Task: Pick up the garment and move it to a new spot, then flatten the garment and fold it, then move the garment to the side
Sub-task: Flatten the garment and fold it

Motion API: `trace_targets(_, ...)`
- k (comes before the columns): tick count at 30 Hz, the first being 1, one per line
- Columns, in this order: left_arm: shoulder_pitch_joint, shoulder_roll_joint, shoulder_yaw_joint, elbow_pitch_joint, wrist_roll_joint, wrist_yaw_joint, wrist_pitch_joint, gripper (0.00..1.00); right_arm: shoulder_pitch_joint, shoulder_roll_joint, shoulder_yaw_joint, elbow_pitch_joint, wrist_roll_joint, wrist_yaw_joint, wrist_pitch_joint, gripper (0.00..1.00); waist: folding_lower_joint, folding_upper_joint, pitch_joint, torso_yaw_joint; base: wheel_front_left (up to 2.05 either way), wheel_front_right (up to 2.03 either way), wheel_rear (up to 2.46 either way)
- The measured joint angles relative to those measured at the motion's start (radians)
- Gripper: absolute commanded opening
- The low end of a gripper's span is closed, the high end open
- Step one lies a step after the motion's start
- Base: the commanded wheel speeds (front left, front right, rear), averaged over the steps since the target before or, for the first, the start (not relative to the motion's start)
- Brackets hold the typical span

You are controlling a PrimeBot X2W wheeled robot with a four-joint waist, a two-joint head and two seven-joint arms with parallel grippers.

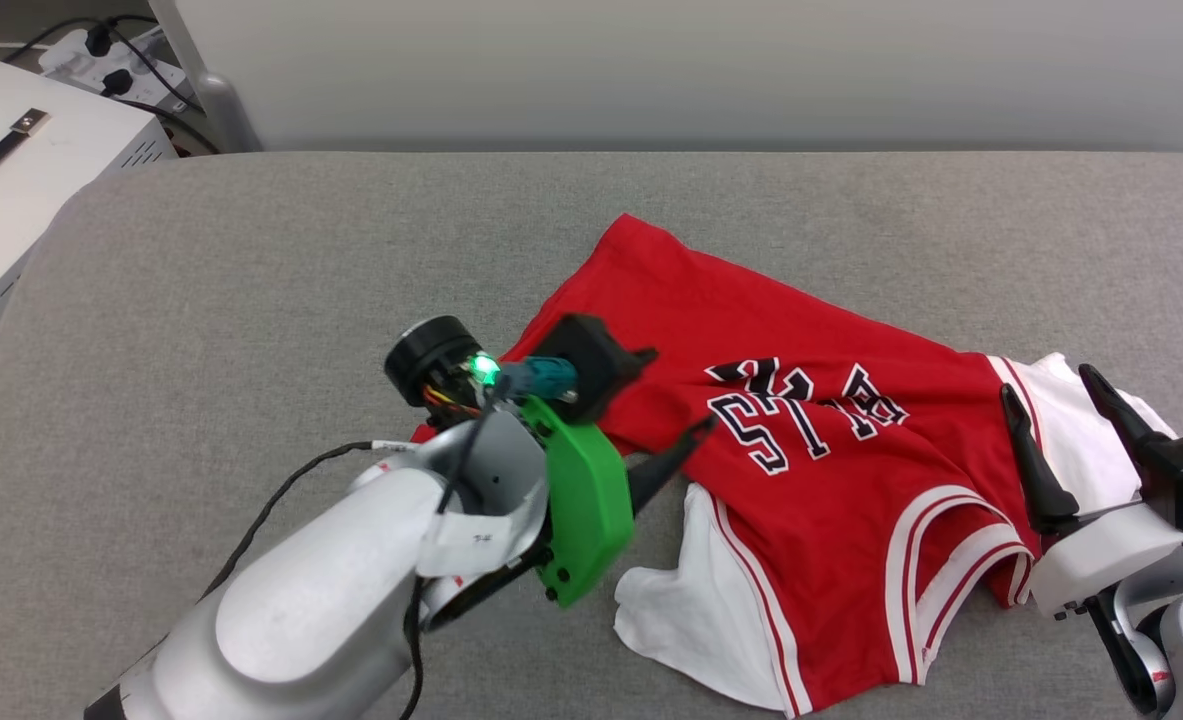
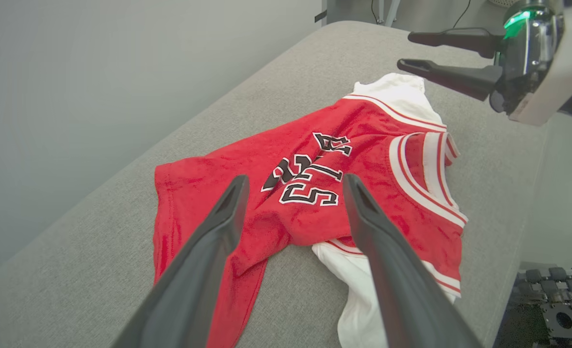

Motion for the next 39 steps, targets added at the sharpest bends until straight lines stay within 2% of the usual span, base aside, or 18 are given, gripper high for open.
trace_targets(5,-0.077,0.012,-0.166,-0.002,-0.059,0.0,0.133,1.0,0.009,0.015,-0.004,-0.01,-0.012,0.0,0.004,1.0,0.0,0.0,0.022,-0.009,0.0,0.0,0.0)
trace_targets(14,-0.137,-0.005,-0.39,0.047,-0.126,0.0,0.24,1.0,0.011,0.025,-0.017,-0.022,-0.016,0.0,0.015,1.0,0.0,0.0,0.074,-0.026,0.0,0.0,0.0)
trace_targets(20,-0.158,-0.006,-0.429,0.128,-0.1,0.0,0.275,1.0,0.001,0.032,-0.015,-0.025,-0.02,0.0,0.022,1.0,0.0,0.0,0.119,-0.042,0.0,0.0,0.0)
trace_targets(25,-0.143,-0.016,-0.431,0.169,-0.051,0.0,0.352,1.0,-0.032,0.039,-0.011,-0.021,-0.022,0.0,0.021,1.0,0.0,0.0,0.163,-0.056,0.0,0.0,0.0)
trace_targets(30,-0.115,-0.016,-0.415,0.179,-0.037,0.0,0.387,1.0,-0.045,0.051,-0.01,-0.008,-0.03,0.0,0.018,1.0,0.0,0.0,0.197,-0.071,0.0,0.0,0.0)
trace_targets(31,-0.115,-0.016,-0.412,0.18,-0.031,0.0,0.387,0.61,-0.048,0.052,-0.01,-0.006,-0.03,0.0,0.013,1.0,0.0,0.0,0.201,-0.073,0.0,0.0,0.0)
trace_targets(32,-0.115,-0.016,-0.411,0.18,-0.029,0.0,0.385,0.27,-0.048,0.053,-0.01,-0.002,-0.031,0.0,0.012,1.0,0.0,0.0,0.205,-0.076,0.0,0.0,0.0)
trace_targets(33,-0.115,-0.016,-0.409,0.183,-0.026,0.0,0.374,0.06,-0.048,0.055,-0.011,0.002,-0.035,0.0,0.011,1.0,0.0,0.0,0.207,-0.077,0.0,0.0,0.0)
trace_targets(34,-0.115,-0.017,-0.408,0.186,-0.026,0.0,0.368,0.0,-0.048,0.056,-0.012,0.006,-0.037,0.0,0.011,1.0,0.0,0.0,0.208,-0.076,0.0,0.0,0.0)
trace_targets(39,-0.116,-0.029,-0.415,0.216,-0.032,0.0,0.291,0.0,-0.047,0.059,-0.015,0.027,-0.042,0.0,0.004,1.0,0.0,0.0,0.189,-0.067,0.0,0.0,0.0)
